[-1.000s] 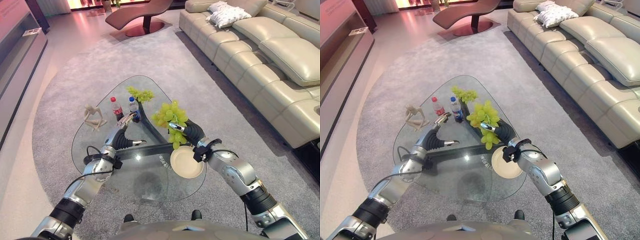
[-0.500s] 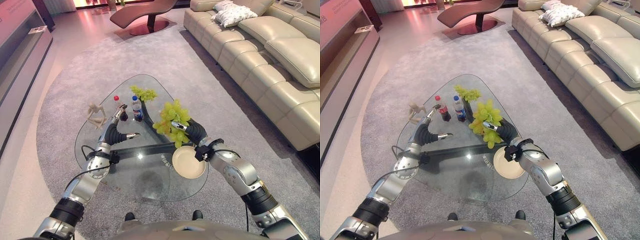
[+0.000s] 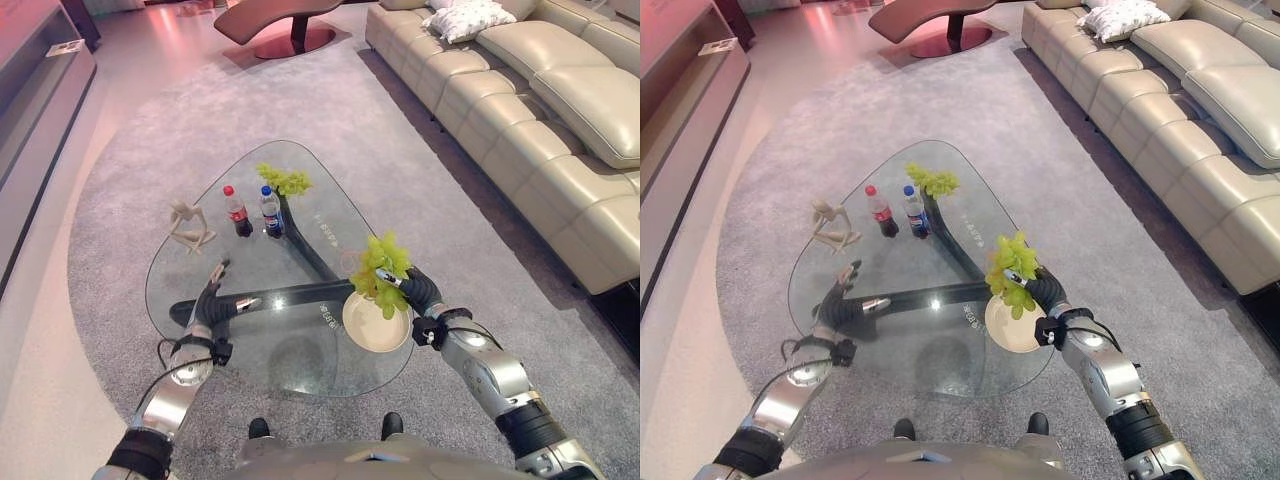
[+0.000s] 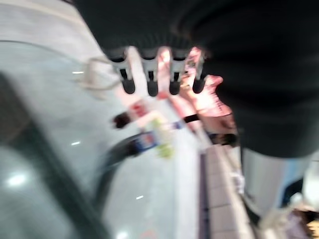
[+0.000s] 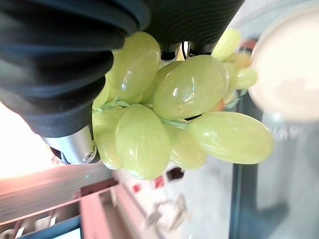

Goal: Pick up fruits into the plate

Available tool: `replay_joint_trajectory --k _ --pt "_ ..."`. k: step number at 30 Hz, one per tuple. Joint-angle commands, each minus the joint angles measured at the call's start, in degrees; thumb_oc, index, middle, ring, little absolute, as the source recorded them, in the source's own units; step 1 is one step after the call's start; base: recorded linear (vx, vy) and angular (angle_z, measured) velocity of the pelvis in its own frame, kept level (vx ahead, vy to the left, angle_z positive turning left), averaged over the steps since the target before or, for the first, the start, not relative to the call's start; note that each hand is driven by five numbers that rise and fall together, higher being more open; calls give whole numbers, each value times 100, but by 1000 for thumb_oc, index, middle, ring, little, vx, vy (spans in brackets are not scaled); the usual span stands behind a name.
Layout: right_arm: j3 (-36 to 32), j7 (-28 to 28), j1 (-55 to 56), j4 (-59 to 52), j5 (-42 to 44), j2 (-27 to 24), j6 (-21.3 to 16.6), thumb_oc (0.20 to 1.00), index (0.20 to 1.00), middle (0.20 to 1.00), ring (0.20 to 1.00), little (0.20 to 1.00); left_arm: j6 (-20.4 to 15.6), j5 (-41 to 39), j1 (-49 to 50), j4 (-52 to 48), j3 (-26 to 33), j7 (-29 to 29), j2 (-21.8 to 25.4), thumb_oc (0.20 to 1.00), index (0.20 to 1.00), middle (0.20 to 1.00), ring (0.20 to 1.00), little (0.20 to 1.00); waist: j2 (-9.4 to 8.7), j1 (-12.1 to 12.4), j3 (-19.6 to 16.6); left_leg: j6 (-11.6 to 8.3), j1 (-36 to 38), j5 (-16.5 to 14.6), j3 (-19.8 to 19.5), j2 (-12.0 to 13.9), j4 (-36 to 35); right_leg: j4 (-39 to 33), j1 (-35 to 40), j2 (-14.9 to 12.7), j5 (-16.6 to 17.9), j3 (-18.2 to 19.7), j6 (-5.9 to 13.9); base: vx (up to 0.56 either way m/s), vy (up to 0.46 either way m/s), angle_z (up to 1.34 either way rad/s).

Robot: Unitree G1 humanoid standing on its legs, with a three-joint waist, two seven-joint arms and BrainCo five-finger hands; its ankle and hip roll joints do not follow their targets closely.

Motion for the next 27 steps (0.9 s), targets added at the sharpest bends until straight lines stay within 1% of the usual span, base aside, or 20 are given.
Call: replay_joint_trajectory --k 1,5,8,17,19,22,23,24,27 --pt "-350 -182 -618 -32 -375 -39 -703 200 200 200 200 200 -305 -74 -319 617 130 66 44 1000 1000 1000 1000 1000 -175 -1 196 245 -120 -296 4 -102 134 292 45 -136 -253 -53 -50 -79 25 -1" --pt "-340 -342 -738 365 -586 -118 -791 200 200 200 200 200 -129 -51 -569 1323 114 229 -153 1000 1000 1000 1000 1000 -179 13 381 263 -288 -277 -44 -141 148 273 -76 -149 -217 -42 -60 -120 1 -1" --pt "-278 -493 -835 645 -816 -131 -843 200 200 200 200 200 -158 -76 -737 1878 199 272 -315 1000 1000 1000 1000 1000 -203 11 471 273 -338 -267 -77 -163 136 235 -105 -148 -190 -64 -65 -35 -11 2" --pt "-322 -720 -748 1257 -1412 -81 -914 200 200 200 200 200 -95 -17 -738 2450 378 406 -520 1000 1000 1000 1000 1000 -191 63 578 257 -415 -243 -189 -192 131 235 -111 -127 -213 -120 -93 7 -2 1" --pt "-278 -811 -799 1449 -1653 -127 -895 200 200 200 200 200 -1 -24 -801 2681 394 436 -542 1000 1000 1000 1000 1000 -181 86 638 254 -481 -234 -236 -211 148 270 -162 -125 -231 -117 -99 -36 -6 3" --pt "-148 -965 -1076 1803 -1899 -232 -869 200 200 200 200 200 293 -83 -1012 3044 342 360 -522 1000 1000 1000 1000 1000 -166 129 776 254 -627 -209 -304 -241 176 326 -284 -120 -238 -116 -113 -93 -7 1" --pt "-106 -987 -1181 1922 -1932 -259 -822 200 200 200 200 200 352 -81 -1078 3174 324 362 -525 1000 1000 1000 1000 1000 -162 140 808 255 -665 -204 -329 -251 181 342 -317 -119 -240 -118 -116 -94 -9 4" --pt "8 -1072 -1403 2176 -1956 -291 -724 200 200 200 200 200 487 -72 -1195 3455 281 376 -522 1000 1000 1000 1000 1000 -155 168 883 261 -718 -197 -380 -270 179 365 -363 -114 -247 -122 -124 -76 -17 9" --pt "182 -1248 -1724 2559 -1942 -333 -602 200 200 200 200 200 525 -37 -1307 3844 247 413 -480 1000 1000 1000 1000 1000 -160 237 1008 278 -819 -196 -457 -319 178 396 -441 -104 -264 -133 -136 -54 -27 12"
